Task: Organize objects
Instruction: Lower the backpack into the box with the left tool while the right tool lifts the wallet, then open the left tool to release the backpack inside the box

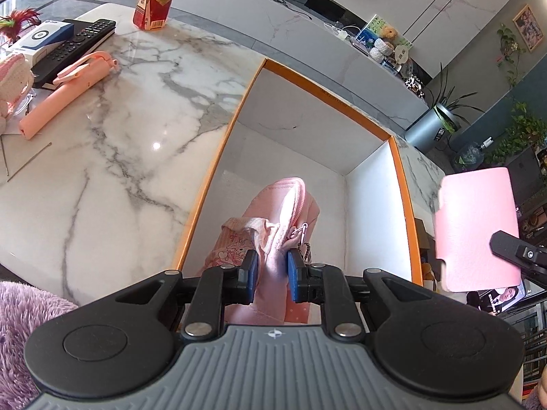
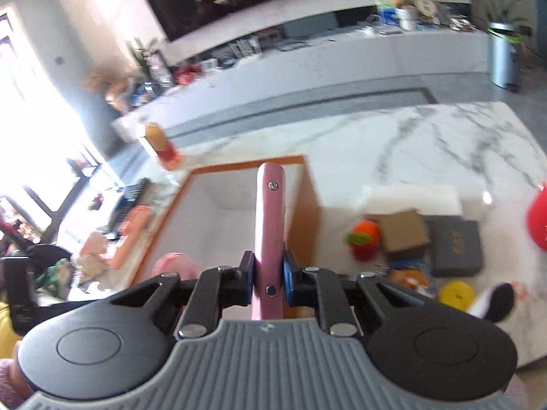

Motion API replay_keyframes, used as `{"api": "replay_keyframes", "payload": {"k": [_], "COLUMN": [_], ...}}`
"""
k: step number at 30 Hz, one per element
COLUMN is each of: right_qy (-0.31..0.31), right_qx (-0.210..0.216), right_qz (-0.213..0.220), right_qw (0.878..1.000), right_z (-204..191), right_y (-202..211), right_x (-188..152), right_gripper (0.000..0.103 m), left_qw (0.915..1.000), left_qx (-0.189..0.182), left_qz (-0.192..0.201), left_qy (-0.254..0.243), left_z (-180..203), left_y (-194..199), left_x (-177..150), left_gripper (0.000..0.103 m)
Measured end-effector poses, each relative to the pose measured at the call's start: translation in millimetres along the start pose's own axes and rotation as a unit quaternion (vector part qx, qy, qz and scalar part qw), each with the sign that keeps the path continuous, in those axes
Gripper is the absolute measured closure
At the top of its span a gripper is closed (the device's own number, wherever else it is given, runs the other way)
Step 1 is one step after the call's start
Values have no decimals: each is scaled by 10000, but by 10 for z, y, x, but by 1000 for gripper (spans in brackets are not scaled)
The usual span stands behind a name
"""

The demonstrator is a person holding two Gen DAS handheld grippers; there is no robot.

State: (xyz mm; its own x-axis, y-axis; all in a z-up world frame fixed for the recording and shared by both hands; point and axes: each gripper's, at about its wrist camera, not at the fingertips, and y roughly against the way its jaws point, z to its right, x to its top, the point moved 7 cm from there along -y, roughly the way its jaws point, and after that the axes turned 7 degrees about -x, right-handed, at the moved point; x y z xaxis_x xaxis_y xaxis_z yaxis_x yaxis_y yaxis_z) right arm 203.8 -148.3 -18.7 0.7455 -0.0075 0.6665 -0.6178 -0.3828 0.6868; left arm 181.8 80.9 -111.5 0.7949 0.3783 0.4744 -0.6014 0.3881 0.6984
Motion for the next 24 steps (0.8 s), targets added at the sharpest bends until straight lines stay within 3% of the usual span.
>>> {"api": "replay_keyframes", "payload": {"k": [6, 13, 17, 23, 24], "right_qy": [164, 274, 183, 249, 247], "right_qx": [86, -44, 158, 165, 188], "right_qz": [-690, -1375, -1590, -1584, -1584], "right_qw": [9974, 9901, 9870, 9869, 9869], "right_z": [-428, -576, -692, -813, -825], "right_y": [-591, -1112, -1205, -1227, -1231], "right_x": [-343, -728, -840, -858, -857], "right_gripper": [85, 85, 85, 85, 85], "left_qw": [9999, 9998, 10000, 9998, 9998], "left_qx": [-82, -125, -19, 91, 70], "left_qz": [28, -20, -68, -141, -159], "left_qy": [109, 156, 69, 49, 23], "left_z": [-50, -90, -94, -113, -119], "left_y": [52, 46, 35, 61, 77], "left_x": [17, 11, 11, 22, 19], "left_gripper": [81, 81, 81, 74, 68]}}
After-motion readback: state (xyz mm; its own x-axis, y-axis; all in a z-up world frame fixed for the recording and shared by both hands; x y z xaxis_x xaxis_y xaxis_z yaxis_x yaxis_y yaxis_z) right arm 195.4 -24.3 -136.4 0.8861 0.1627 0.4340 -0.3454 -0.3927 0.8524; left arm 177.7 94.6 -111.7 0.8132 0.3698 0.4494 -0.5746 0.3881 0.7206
